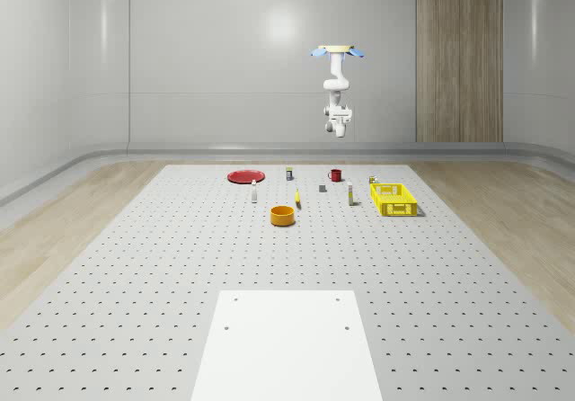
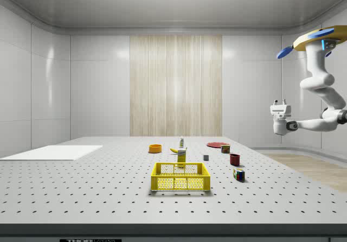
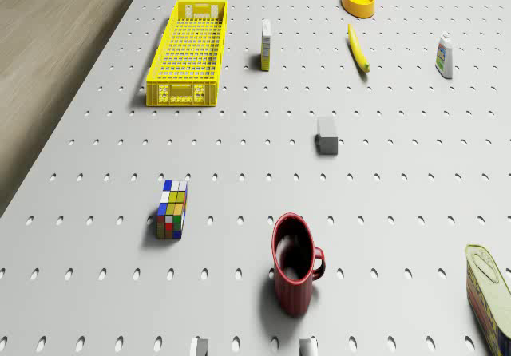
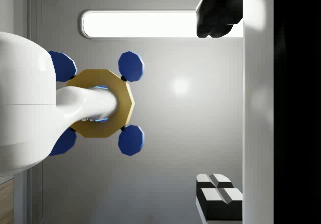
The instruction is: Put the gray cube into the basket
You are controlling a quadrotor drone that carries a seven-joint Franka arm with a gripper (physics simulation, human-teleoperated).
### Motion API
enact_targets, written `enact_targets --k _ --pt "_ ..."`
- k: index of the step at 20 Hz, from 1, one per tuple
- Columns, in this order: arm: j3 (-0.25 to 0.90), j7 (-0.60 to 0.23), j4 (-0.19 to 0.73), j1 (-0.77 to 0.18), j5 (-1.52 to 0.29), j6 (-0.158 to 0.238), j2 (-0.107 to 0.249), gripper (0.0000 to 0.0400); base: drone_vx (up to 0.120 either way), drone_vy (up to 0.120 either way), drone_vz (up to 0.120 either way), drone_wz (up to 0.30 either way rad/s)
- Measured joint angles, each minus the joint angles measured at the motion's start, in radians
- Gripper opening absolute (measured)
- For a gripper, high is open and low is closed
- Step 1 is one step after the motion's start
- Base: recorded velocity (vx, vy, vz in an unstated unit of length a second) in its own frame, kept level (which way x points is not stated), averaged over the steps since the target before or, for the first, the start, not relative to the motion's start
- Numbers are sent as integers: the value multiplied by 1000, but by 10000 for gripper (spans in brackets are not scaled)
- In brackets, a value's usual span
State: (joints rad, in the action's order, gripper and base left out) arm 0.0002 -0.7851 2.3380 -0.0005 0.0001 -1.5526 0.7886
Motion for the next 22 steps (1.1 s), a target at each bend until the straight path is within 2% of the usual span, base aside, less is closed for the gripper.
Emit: enact_targets --k 4,11,15,22 --pt "1 1 -85 -2 1 69 -12 400 0 0 0 0" --pt "2 2 -223 -4 2 155 -59 400 0 -114 0 0" --pt "3 2 -267 -5 2 179 -76 400 20 -120 0 0" --pt "4 3 -295 -6 2 192 -85 400 120 -120 0 0"
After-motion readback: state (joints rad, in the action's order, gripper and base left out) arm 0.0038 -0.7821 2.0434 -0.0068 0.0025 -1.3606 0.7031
